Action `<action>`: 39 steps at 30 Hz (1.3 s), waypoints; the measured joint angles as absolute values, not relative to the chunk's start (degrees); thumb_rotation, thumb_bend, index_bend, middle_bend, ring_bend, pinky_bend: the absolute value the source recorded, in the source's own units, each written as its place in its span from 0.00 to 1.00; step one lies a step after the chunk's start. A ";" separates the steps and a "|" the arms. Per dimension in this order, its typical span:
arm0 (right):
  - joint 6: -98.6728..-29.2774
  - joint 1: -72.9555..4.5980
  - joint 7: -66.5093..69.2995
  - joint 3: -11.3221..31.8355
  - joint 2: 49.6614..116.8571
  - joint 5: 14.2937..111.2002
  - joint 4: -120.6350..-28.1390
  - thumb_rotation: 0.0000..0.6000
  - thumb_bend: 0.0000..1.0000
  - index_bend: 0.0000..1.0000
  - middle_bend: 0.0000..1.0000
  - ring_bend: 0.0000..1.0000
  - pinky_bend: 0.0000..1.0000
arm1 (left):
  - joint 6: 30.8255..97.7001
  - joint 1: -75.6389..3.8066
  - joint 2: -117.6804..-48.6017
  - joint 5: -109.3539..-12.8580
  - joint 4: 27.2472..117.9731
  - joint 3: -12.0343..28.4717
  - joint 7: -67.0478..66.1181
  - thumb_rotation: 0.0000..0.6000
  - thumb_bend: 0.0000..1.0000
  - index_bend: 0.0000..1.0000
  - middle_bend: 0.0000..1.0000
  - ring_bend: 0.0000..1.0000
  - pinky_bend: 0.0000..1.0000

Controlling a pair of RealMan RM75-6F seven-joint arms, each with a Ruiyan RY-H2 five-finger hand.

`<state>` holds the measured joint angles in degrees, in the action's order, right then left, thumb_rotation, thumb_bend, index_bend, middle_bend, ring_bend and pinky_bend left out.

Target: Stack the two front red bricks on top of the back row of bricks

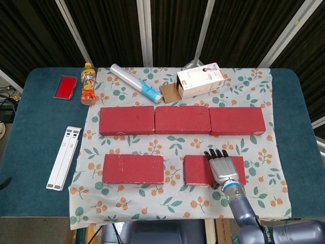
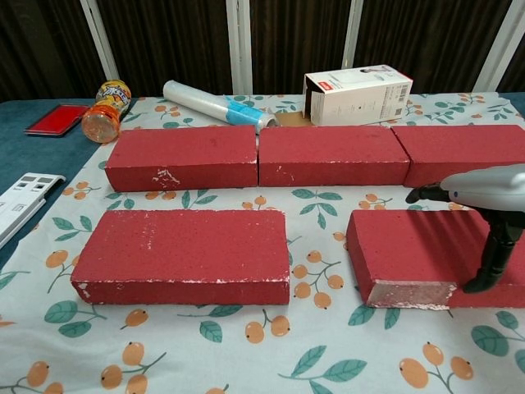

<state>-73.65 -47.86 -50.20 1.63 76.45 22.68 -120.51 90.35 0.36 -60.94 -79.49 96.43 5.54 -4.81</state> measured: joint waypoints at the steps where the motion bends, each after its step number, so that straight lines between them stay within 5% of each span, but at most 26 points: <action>1: -73.68 -47.90 -50.19 1.70 76.62 22.62 -120.39 1.00 0.16 0.00 0.00 0.00 0.00 | 90.36 0.35 -60.96 -79.53 96.45 5.53 -4.84 1.00 0.08 0.10 0.04 0.02 0.16; 9: -73.22 -48.48 -50.92 1.64 77.36 21.12 -119.29 1.00 0.16 0.00 0.00 0.00 0.00 | 90.44 0.37 -61.00 -79.83 96.74 5.36 -5.17 1.00 0.08 0.10 0.04 0.02 0.16; 13: -72.73 -48.96 -51.22 1.85 77.80 20.27 -118.55 1.00 0.16 0.01 0.09 0.00 0.00 | 90.35 0.37 -61.01 -79.75 96.81 5.34 -5.27 1.00 0.08 0.10 0.04 0.02 0.16; 26: -73.35 -49.05 -51.56 1.11 79.03 22.44 -116.94 1.00 0.16 0.41 0.29 0.09 0.00 | 89.89 0.27 -60.95 -79.50 97.02 5.33 -4.89 1.00 0.08 0.10 0.03 0.02 0.16; 39: -72.93 -49.43 -51.06 2.75 74.48 22.13 -118.64 1.00 0.17 0.46 0.30 0.10 0.00 | 90.22 0.38 -60.89 -79.74 96.95 5.31 -4.56 1.00 0.08 0.10 0.03 0.02 0.16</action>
